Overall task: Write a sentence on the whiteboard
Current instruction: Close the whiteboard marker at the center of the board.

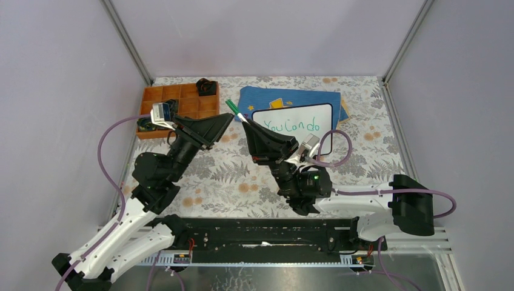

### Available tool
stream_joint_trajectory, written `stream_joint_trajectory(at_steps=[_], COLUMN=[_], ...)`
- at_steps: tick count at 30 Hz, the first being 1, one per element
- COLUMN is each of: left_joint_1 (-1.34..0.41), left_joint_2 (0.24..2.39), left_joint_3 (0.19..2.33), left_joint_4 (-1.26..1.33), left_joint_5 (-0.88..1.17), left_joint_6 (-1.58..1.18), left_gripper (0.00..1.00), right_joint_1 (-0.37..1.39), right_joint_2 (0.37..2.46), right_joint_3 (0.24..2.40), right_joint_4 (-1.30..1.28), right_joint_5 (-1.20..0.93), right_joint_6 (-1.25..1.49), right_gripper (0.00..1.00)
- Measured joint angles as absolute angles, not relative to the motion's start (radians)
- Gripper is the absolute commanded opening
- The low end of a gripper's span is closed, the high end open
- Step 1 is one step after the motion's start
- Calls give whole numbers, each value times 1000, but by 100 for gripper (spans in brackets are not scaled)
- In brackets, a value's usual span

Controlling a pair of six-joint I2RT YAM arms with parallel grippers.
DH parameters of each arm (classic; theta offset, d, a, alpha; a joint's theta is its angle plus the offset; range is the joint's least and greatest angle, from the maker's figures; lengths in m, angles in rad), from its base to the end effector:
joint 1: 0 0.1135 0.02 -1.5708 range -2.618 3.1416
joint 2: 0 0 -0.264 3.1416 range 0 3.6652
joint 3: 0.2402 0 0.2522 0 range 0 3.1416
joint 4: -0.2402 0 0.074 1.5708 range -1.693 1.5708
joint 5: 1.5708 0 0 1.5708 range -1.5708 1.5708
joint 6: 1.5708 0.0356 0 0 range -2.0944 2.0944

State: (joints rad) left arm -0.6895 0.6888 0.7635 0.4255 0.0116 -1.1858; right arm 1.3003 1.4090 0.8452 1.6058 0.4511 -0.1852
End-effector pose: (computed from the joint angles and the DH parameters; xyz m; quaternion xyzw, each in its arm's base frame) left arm 0.1171 -0.0971 0.4120 -0.1204 0.4957 -0.6951 0.5065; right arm 0.0871 0.2561 0.3854 -0.0132 0.3336 0.4482 0.8292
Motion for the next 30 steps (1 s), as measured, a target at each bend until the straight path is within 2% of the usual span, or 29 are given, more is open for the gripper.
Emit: stream_joint_trajectory(at_steps=[3, 9, 14, 20, 27, 30], left_joint_1=[-690, -690, -690, -690, -690, -690], left_joint_2=[688, 687, 697, 709, 735, 738], left_joint_3=[764, 787, 831, 841, 841, 841], left_joint_4=[421, 399, 396, 400, 400, 400], left_joint_5=[11, 10, 10, 11, 19, 19], left_joint_6=[-1173, -1138, -1104, -1091, -1089, -1089], left_gripper=[88, 91, 83, 64, 60, 53], right_joint_1=[1300, 1300, 1300, 1300, 1300, 1300], right_joint_2=[1401, 1356, 1320, 1313, 1313, 1313], right_joint_3=[837, 803, 793, 793, 793, 793], right_joint_4=[1604, 1570, 1530, 1509, 1495, 1489], right_joint_5=[450, 422, 378, 355, 346, 346], right_joint_6=[-184, -158, -126, -107, -98, -96], right_gripper=[0, 0, 0, 0, 0, 0])
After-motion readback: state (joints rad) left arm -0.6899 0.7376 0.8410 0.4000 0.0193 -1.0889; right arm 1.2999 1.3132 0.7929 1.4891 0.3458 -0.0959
